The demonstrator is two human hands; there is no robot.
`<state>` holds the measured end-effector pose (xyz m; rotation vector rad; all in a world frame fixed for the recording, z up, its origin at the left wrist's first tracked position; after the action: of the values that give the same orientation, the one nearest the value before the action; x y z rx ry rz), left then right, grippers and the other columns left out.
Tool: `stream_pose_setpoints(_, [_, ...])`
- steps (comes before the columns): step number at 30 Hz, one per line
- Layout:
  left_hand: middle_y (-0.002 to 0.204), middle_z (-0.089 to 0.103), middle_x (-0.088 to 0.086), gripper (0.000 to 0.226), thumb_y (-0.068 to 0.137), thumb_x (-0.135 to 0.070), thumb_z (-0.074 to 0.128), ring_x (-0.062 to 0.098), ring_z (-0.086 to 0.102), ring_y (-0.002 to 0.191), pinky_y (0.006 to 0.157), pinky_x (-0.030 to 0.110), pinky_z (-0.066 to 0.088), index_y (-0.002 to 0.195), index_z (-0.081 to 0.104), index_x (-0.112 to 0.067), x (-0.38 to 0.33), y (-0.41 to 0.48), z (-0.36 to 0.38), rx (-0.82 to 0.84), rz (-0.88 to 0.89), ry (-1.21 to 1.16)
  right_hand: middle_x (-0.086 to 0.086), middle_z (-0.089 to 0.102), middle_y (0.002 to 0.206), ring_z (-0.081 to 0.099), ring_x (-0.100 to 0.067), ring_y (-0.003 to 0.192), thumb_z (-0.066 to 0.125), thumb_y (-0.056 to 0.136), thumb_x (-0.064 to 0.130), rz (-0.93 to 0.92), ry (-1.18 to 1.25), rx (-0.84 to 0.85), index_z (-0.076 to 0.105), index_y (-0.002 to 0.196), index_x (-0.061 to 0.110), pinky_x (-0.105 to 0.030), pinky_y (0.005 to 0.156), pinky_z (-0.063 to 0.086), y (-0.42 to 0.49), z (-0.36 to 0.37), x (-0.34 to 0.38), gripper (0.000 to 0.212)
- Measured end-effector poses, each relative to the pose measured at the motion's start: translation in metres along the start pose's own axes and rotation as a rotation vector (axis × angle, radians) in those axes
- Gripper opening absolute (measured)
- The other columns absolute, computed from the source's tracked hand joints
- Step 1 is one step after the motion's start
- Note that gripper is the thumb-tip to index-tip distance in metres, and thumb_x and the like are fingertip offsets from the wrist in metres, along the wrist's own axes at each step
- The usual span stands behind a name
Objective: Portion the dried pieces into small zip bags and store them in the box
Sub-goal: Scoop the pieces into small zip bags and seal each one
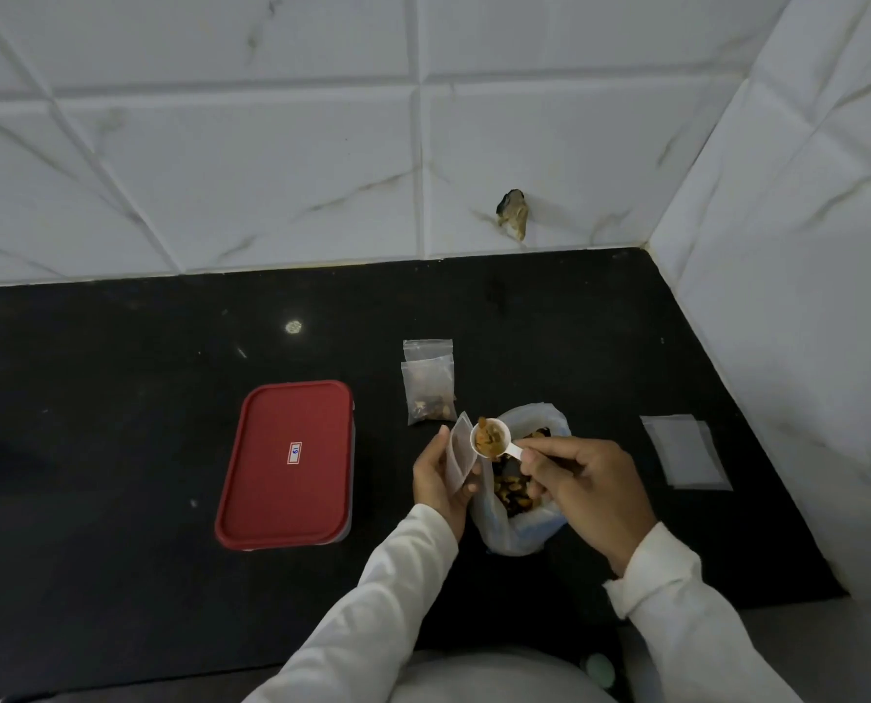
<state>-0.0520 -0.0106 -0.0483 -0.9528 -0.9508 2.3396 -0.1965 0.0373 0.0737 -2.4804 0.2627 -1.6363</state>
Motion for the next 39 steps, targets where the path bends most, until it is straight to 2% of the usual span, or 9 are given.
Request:
stream_pose_setpoints(6, [0.08, 0.071, 0.006, 0.031, 0.092, -0.039, 0.059, 0.018, 0.065, 0.07, 0.056, 0.027, 0.047, 0.095, 0.074, -0.012, 0.002, 0.002, -0.003, -0.01, 0.027, -0.018, 0.011, 0.068, 0.071, 0.066, 0.0, 0.069, 0.067, 0.089, 0.015, -0.098, -0.195, -0.007, 0.071, 0.097, 0.028, -0.018, 0.073, 0.054, 0.002, 0.014, -0.003, 0.016])
stream_pose_setpoints(11, [0.107, 0.073, 0.016, 0.039, 0.091, -0.038, 0.062, 0.03, 0.067, 0.103, 0.095, 0.041, 0.053, 0.112, 0.073, -0.007, 0.003, 0.005, -0.005, -0.015, 0.007, -0.051, 0.011, 0.067, 0.078, 0.063, -0.002, 0.068, 0.066, 0.088, 0.015, -0.209, -0.312, -0.112, 0.074, 0.096, 0.02, -0.021, 0.072, 0.054, 0.003, 0.021, -0.007, 0.012])
stream_pose_setpoints(16, [0.108, 0.073, 0.016, 0.042, 0.089, -0.039, 0.064, 0.031, 0.067, 0.106, 0.086, 0.039, 0.054, 0.115, 0.073, -0.007, 0.005, 0.007, -0.007, -0.022, -0.008, -0.058, 0.01, 0.068, 0.087, 0.064, -0.001, 0.073, 0.068, 0.088, 0.013, -0.244, -0.349, -0.109, 0.073, 0.097, 0.018, -0.025, 0.076, 0.057, 0.003, 0.023, -0.012, 0.011])
stream_pose_setpoints(24, [0.114, 0.073, 0.017, 0.042, 0.085, -0.041, 0.067, 0.033, 0.065, 0.114, 0.092, 0.042, 0.054, 0.111, 0.075, -0.009, 0.007, 0.01, -0.009, -0.023, -0.002, -0.015, -0.003, 0.071, 0.09, 0.065, -0.01, 0.081, 0.068, 0.087, 0.012, -0.246, -0.441, -0.155, 0.073, 0.094, 0.01, -0.02, 0.079, 0.05, 0.006, 0.028, -0.017, 0.009])
stream_pose_setpoints(26, [0.114, 0.073, 0.017, 0.043, 0.085, -0.041, 0.068, 0.033, 0.065, 0.113, 0.09, 0.041, 0.054, 0.111, 0.075, -0.008, 0.008, 0.009, -0.009, -0.012, 0.003, -0.005, -0.008, 0.07, 0.087, 0.066, -0.018, 0.081, 0.069, 0.086, 0.009, -0.252, -0.455, -0.194, 0.074, 0.091, 0.007, -0.022, 0.075, 0.049, 0.007, 0.03, -0.018, 0.007])
stream_pose_setpoints(31, [0.114, 0.073, 0.017, 0.044, 0.085, -0.04, 0.068, 0.032, 0.066, 0.111, 0.088, 0.04, 0.054, 0.114, 0.074, -0.008, 0.009, 0.005, -0.008, -0.01, 0.005, 0.002, -0.011, 0.067, 0.082, 0.062, -0.029, 0.074, 0.06, 0.087, 0.009, -0.354, -0.616, -0.18, 0.074, 0.094, 0.006, -0.045, 0.064, 0.052, 0.005, 0.032, -0.008, 0.016])
stream_pose_setpoints(34, [0.117, 0.072, 0.017, 0.045, 0.086, -0.04, 0.067, 0.032, 0.066, 0.112, 0.089, 0.038, 0.054, 0.116, 0.073, -0.008, 0.01, 0.004, -0.008, 0.001, 0.016, -0.005, -0.009, 0.065, 0.074, 0.062, -0.029, 0.062, 0.07, 0.077, 0.0, -0.401, -0.74, -0.204, 0.074, 0.087, 0.006, -0.043, 0.05, 0.052, 0.006, 0.035, -0.007, 0.012])
stream_pose_setpoints(36, [0.118, 0.072, 0.016, 0.044, 0.085, -0.041, 0.067, 0.032, 0.065, 0.114, 0.091, 0.038, 0.053, 0.115, 0.074, -0.009, 0.01, 0.003, -0.008, -0.005, 0.018, -0.013, -0.007, 0.063, 0.068, 0.06, -0.025, 0.056, 0.075, 0.063, -0.01, -0.486, -0.778, -0.247, 0.075, 0.081, 0.005, -0.038, 0.043, 0.052, 0.005, 0.038, -0.012, 0.025])
stream_pose_setpoints(39, [0.114, 0.073, 0.015, 0.043, 0.086, -0.042, 0.066, 0.032, 0.065, 0.115, 0.096, 0.039, 0.051, 0.113, 0.074, -0.01, 0.009, 0.002, -0.008, -0.015, 0.003, -0.031, -0.005, 0.066, 0.074, 0.064, -0.021, 0.063, 0.07, 0.061, -0.014, -0.604, -0.705, -0.34, 0.076, 0.087, 0.005, -0.035, 0.05, 0.055, 0.003, 0.041, -0.021, 0.033])
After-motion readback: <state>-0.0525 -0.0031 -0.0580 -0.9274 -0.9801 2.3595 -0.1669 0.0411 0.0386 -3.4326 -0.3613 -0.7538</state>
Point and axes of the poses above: each hand's wrist, its own y-axis towards the middle knuckle, its own z-axis out of the palm, x = y × z, the point moved 1 cm from there along y, towards the middle knuckle
